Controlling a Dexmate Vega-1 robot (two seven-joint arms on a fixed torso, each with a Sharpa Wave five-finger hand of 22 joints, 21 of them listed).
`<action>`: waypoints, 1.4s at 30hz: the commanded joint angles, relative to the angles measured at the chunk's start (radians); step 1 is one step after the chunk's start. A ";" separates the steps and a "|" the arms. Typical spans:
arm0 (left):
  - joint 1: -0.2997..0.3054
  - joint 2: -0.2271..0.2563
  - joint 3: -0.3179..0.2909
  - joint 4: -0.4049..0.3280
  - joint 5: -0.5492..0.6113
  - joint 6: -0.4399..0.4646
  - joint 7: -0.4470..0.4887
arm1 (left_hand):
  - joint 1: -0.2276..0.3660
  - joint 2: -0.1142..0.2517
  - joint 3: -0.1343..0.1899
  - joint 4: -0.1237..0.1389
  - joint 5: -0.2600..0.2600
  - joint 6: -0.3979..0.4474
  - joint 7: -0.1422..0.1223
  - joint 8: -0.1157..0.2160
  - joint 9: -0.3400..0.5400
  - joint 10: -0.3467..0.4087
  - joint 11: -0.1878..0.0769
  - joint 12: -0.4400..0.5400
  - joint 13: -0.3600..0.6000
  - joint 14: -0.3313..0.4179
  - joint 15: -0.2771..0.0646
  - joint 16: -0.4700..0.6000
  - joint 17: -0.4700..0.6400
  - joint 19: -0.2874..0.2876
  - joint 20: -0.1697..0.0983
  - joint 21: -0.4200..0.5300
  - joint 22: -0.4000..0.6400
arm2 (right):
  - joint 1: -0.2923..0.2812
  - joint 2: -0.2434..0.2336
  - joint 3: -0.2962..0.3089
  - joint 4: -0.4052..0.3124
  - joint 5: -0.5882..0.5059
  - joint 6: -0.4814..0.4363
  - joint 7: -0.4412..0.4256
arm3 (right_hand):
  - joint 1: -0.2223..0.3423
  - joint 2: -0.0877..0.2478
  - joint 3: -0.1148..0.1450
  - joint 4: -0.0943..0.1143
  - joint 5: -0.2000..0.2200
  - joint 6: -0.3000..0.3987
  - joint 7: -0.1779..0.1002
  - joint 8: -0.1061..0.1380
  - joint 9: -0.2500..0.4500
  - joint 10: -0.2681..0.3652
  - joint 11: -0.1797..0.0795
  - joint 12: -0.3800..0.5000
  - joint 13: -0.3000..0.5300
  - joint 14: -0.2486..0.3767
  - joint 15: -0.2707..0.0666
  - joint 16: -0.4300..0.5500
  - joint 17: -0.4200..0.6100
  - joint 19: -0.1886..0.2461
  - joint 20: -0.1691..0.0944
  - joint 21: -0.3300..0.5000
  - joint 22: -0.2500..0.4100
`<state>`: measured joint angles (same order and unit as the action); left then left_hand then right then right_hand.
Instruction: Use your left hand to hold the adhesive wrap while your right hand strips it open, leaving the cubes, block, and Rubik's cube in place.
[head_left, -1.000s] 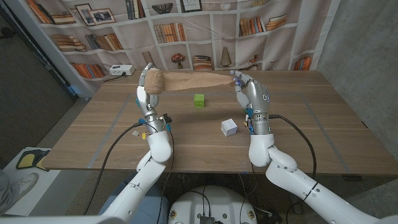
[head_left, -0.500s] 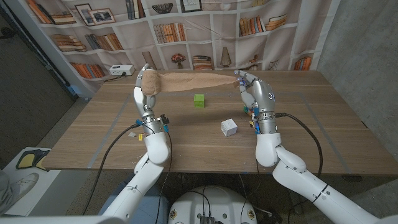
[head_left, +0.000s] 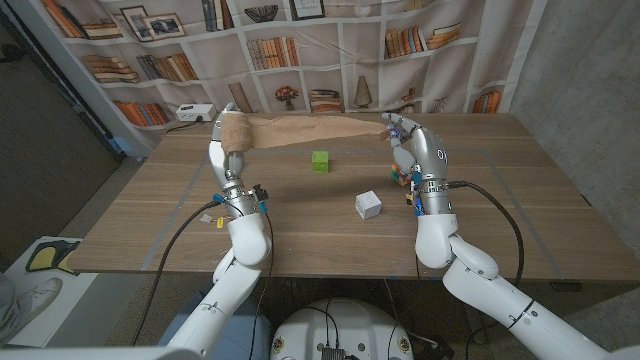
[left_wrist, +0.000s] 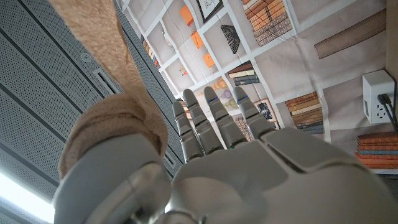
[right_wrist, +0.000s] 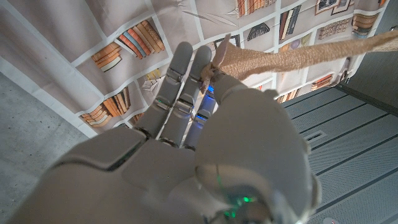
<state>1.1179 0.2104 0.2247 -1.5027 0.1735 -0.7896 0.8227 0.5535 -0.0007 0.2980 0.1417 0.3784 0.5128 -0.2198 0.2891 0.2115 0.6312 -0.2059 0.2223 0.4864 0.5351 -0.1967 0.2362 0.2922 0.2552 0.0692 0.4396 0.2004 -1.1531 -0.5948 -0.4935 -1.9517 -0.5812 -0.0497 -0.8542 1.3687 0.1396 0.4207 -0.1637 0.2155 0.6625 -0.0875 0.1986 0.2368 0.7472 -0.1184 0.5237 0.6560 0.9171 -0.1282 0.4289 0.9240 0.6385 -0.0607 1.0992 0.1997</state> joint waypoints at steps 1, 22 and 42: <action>0.013 -0.010 -0.021 -0.011 -0.009 -0.012 -0.036 | -0.003 -0.025 -0.016 -0.003 0.011 0.015 0.000 0.006 0.001 0.014 -0.003 0.006 0.002 0.000 -0.016 -0.005 0.001 0.005 -0.009 -0.006 -0.001 | -0.029 -0.001 0.039 -0.025 0.040 -0.012 0.021 | -0.001 -0.007 0.007 0.001 0.005 -0.004 -0.002 0.008 0.002 0.003 -0.007 -0.003 0.005 0.011 -0.107 -0.005 0.003 -0.009 -0.122 0.010 -0.001; 0.032 -0.013 -0.063 -0.010 -0.028 -0.051 -0.081 | -0.039 -0.059 -0.054 0.007 0.014 0.022 0.001 0.004 0.000 0.015 -0.001 0.002 -0.003 -0.005 -0.013 -0.006 0.002 -0.004 -0.013 -0.013 -0.001 | -0.087 0.009 0.100 -0.058 0.091 -0.053 0.018 | -0.003 -0.009 0.012 0.001 0.005 -0.008 -0.004 0.008 0.000 0.004 -0.006 -0.010 0.010 0.016 -0.107 -0.015 0.010 -0.020 -0.123 0.033 -0.009; 0.040 -0.034 -0.114 0.004 -0.079 -0.061 -0.112 | -0.103 -0.042 -0.087 0.027 0.016 -0.003 0.000 -0.015 -0.001 -0.007 -0.001 -0.010 -0.018 -0.034 -0.006 -0.015 0.007 -0.023 -0.012 -0.024 0.002 | -0.106 0.019 0.138 -0.063 0.149 -0.059 0.020 | -0.004 -0.010 0.016 0.000 0.005 -0.008 -0.006 0.009 -0.001 0.006 -0.012 -0.016 0.014 0.020 -0.107 -0.026 0.017 -0.027 -0.125 0.056 -0.012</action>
<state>1.1531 0.1825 0.1370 -1.5022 0.1089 -0.8560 0.7290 0.4589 -0.0409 0.2161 0.1697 0.3861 0.5160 -0.2198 0.2805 0.2091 0.6259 -0.2059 0.2143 0.4680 0.5135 -0.1896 0.2235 0.2951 0.2353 0.0570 0.4173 0.2004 -1.2484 -0.5815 -0.3780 -2.0158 -0.4706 -0.1164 -0.8337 1.3635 0.1343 0.4285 -0.1643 0.2155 0.6589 -0.0912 0.2036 0.2321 0.7495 -0.1206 0.5092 0.6653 0.9258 -0.1298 0.4065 0.9380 0.6152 -0.0591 1.1457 0.1859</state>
